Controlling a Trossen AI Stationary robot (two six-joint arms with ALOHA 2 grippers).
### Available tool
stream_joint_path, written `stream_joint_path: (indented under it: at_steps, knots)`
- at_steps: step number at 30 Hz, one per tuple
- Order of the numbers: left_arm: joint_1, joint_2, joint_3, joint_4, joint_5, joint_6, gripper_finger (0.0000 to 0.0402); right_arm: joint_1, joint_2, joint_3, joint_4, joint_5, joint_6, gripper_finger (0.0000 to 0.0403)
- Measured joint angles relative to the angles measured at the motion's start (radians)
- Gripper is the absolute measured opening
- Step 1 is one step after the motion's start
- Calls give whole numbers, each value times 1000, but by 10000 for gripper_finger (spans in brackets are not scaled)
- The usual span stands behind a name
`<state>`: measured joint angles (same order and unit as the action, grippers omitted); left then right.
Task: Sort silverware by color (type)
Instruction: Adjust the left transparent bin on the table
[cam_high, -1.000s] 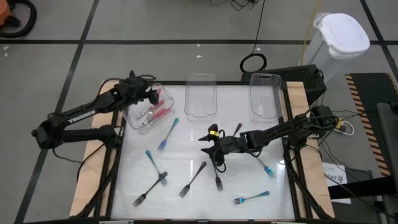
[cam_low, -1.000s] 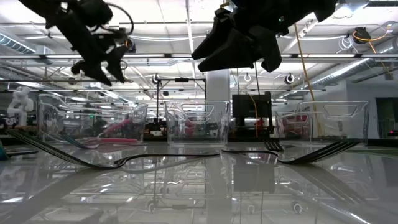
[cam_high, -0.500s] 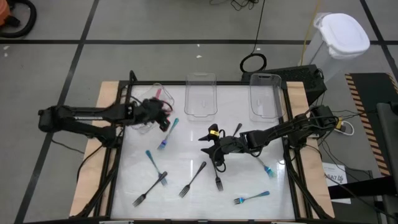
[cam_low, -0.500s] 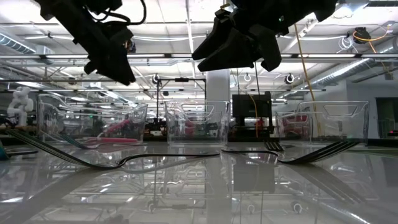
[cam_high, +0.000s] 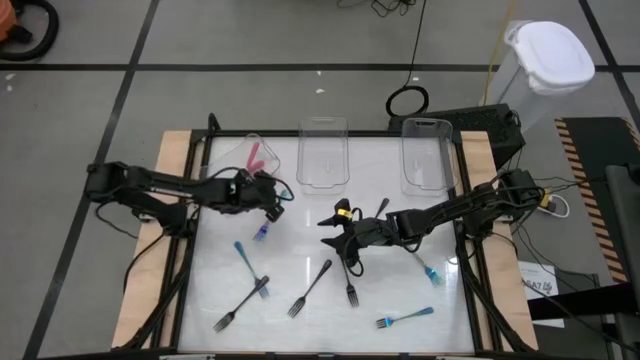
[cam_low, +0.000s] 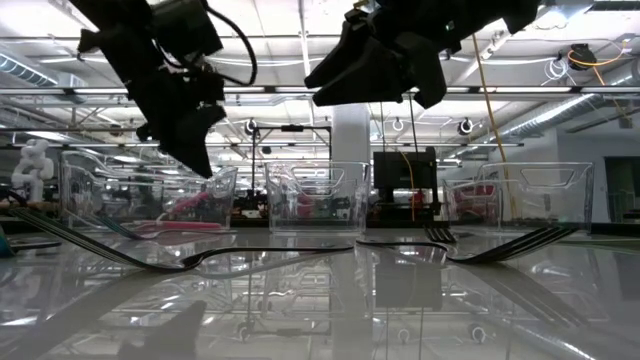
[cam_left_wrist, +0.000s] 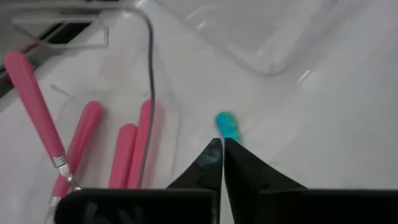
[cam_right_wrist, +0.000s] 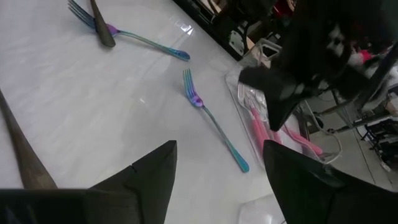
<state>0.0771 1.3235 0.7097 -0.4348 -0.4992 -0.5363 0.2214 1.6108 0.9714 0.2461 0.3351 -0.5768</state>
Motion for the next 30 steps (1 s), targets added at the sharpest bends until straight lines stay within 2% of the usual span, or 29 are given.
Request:
stream_joint_path:
  at_steps: [6,13,19,21,24,27,30]
  knots:
    - [53,65,0,-1,-21,22,4,0,0,0,16,0,-11,235]
    - [134,76,-1,13,-187,55,6,0,0,0,16,-1,-11,235]
    - [265,76,-1,120,-265,204,6,0,0,0,15,-1,-11,235]
    - [311,76,-1,202,-258,272,6,0,0,0,15,-1,-11,235]
    - [355,64,7,262,-171,338,6,1,0,0,14,-1,-11,235]
    - [358,24,57,177,-90,330,6,7,0,0,9,-1,-11,235]
    - [323,-31,130,-31,-59,274,6,9,0,0,-6,-1,-2,235]
